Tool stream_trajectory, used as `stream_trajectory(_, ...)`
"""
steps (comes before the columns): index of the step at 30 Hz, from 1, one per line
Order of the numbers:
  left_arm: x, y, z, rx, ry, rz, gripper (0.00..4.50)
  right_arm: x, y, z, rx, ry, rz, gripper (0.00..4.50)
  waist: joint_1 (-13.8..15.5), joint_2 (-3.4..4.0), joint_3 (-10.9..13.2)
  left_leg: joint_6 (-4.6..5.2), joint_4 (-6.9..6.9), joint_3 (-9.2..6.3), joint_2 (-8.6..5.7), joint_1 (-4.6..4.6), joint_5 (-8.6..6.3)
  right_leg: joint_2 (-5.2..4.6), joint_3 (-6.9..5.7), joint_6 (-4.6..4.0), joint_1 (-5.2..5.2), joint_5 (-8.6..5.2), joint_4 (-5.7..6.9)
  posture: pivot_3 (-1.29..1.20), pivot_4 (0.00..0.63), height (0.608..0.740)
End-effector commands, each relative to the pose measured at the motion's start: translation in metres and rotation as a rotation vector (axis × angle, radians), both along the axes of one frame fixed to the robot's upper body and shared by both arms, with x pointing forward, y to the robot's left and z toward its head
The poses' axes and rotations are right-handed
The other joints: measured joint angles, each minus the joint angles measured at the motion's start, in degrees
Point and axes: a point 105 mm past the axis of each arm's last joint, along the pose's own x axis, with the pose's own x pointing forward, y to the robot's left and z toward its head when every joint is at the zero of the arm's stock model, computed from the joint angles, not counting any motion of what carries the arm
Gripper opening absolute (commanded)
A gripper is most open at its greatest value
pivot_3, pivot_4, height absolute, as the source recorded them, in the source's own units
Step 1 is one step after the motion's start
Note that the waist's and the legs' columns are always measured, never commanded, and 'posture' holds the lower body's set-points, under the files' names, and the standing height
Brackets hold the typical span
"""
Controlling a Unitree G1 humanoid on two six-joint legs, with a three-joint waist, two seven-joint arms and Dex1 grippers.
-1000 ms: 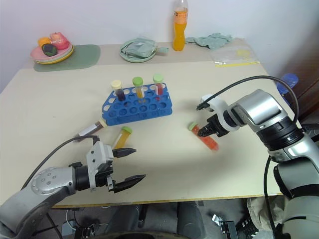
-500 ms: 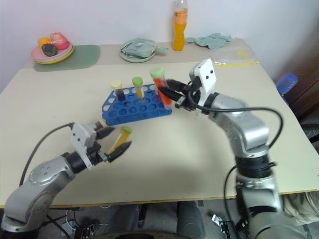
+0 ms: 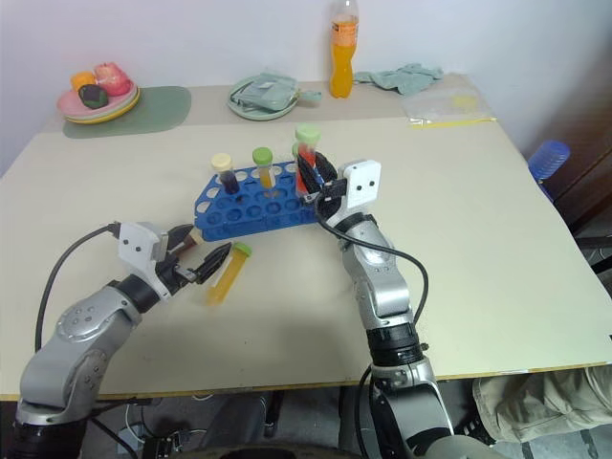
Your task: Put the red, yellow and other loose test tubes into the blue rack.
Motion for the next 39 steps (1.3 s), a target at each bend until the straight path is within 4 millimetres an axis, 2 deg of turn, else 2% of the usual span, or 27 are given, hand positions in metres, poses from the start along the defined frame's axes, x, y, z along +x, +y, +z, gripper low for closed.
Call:
stream_trajectory(1, -0.004, -0.005, 0.013, 0.010, -0.050, -0.028, 4.50, 0.004, 0.000, 0.014, 0.025, -0.050, -0.006, 0.66, -0.01, 0.01, 0.00, 0.00, 0.00, 0.00, 0.00, 0.00, 0.00, 0.00, 0.00, 0.00, 0.00, 0.00, 0.00, 0.00, 0.150, 0.740)
stream_trajectory(12, -0.005, -0.010, 0.012, 0.002, -0.041, -0.043, 4.50, 0.014, 0.000, 0.001, 0.003, -0.022, -0.033, 0.66, -0.02, 0.02, 0.00, 0.00, -0.01, 0.00, 0.00, 0.00, 0.00, 0.01, 0.00, -0.01, -0.01, 0.00, 0.01, 0.00, 0.150, 0.740)
stream_trajectory(25, -0.005, -0.014, 0.011, -0.007, -0.035, -0.056, 4.50, 0.014, 0.007, -0.006, -0.045, -0.036, -0.018, 0.66, -0.04, 0.02, 0.00, 0.00, -0.01, 0.00, 0.00, 0.01, 0.00, 0.01, 0.01, -0.01, 0.00, 0.00, 0.01, 0.00, 0.150, 0.740)
stream_trajectory(27, -0.005, -0.014, 0.011, -0.007, -0.034, -0.055, 4.50, 0.012, 0.008, -0.006, -0.047, -0.044, -0.009, 1.69, -0.06, 0.02, 0.00, 0.00, -0.01, 0.01, 0.00, 0.01, 0.00, 0.01, 0.01, -0.01, 0.00, 0.00, 0.01, 0.00, 0.150, 0.740)
stream_trajectory(29, -0.005, -0.013, 0.011, -0.007, -0.034, -0.052, 4.50, 0.009, 0.009, -0.003, -0.048, -0.070, 0.001, 2.50, -0.05, 0.02, 0.00, 0.00, -0.01, 0.00, 0.00, 0.01, 0.00, 0.01, 0.01, -0.01, 0.00, 0.00, 0.01, 0.00, 0.150, 0.740)
stream_trajectory(31, -0.005, -0.013, 0.011, -0.008, -0.033, -0.050, 4.50, 0.007, 0.010, 0.001, -0.042, -0.094, 0.010, 3.61, -0.04, 0.02, 0.00, 0.00, -0.01, 0.01, 0.00, 0.01, 0.00, 0.01, 0.01, -0.01, 0.00, 0.00, 0.01, 0.00, 0.150, 0.740)
stream_trajectory(33, -0.005, -0.013, 0.010, -0.007, -0.032, -0.049, 4.50, 0.005, 0.009, 0.007, -0.040, -0.122, 0.003, 4.46, -0.04, 0.02, 0.00, 0.00, -0.01, 0.00, 0.00, 0.01, 0.00, 0.01, 0.01, -0.01, 0.00, 0.00, 0.01, 0.00, 0.150, 0.740)
stream_trajectory(39, -0.004, -0.010, 0.011, -0.009, -0.034, -0.036, 4.50, 0.001, 0.001, 0.014, -0.063, -0.151, -0.008, 4.46, -0.02, 0.02, 0.00, 0.00, 0.00, 0.00, 0.00, 0.01, 0.00, 0.01, 0.01, -0.01, 0.00, 0.00, 0.01, 0.00, 0.150, 0.740)
